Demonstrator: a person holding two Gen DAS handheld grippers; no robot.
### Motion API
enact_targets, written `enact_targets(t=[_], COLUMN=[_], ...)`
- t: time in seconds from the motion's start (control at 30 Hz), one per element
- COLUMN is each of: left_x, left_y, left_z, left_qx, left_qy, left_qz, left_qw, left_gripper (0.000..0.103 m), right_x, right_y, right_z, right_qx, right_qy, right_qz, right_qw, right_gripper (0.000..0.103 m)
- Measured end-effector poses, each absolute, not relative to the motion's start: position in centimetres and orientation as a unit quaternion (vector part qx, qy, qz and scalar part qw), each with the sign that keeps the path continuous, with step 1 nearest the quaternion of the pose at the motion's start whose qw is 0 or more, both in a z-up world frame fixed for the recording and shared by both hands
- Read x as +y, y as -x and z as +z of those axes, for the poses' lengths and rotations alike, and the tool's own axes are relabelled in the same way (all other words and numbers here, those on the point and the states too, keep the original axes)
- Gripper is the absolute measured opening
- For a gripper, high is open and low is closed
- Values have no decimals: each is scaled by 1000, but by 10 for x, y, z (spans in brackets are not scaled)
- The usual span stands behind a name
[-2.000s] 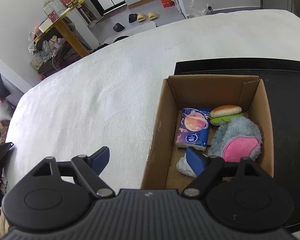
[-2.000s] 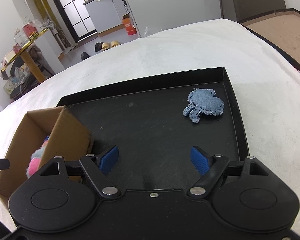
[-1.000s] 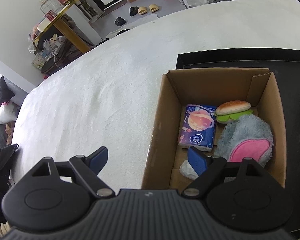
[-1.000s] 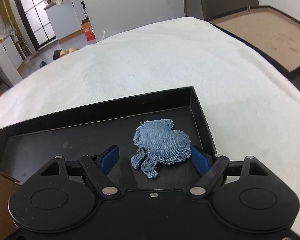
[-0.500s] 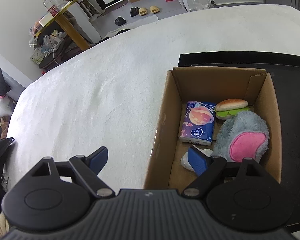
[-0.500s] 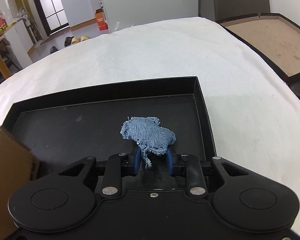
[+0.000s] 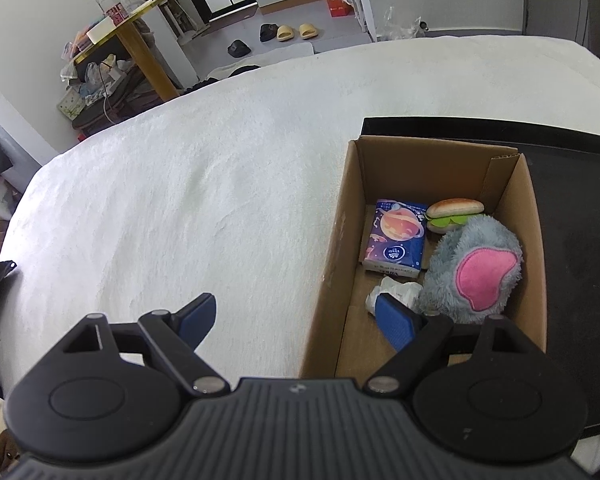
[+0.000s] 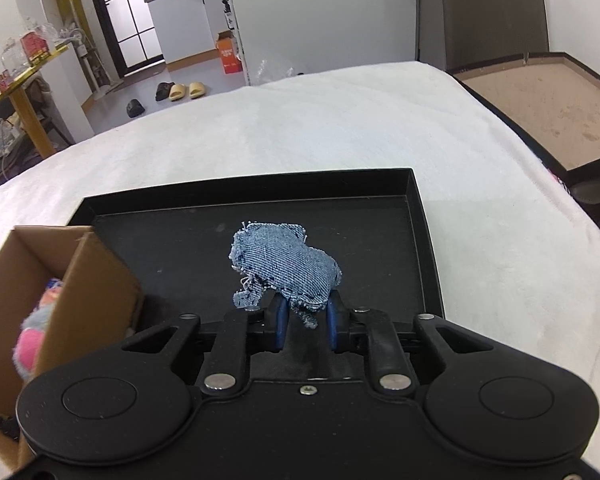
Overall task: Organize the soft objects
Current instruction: 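Carry the denim plush with the right tool and release it into the box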
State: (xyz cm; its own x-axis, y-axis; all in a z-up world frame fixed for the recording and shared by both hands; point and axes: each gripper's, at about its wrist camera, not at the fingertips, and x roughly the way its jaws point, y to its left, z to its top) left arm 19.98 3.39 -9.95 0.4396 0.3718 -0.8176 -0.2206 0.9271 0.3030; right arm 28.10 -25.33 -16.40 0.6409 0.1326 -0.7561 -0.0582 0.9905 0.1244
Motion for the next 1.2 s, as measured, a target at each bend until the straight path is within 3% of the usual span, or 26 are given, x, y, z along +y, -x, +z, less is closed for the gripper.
enact_targets(t=[0.77,1.2], left_x=[65,82], left_y=[-177,-179], left_z=[-102,-114], left_qx=[489,511], left_qy=[10,51], left_qz=[116,83], left_qw=[864,854], left_gripper=[82,55], right_x=[-183,-123], right_y=[-235,-228], right_z=[-111,-97], right_qx=[385,377], right_qy=[-14,30], right_qz=[150,196], right_qw=[911,905], right_gripper=[19,20])
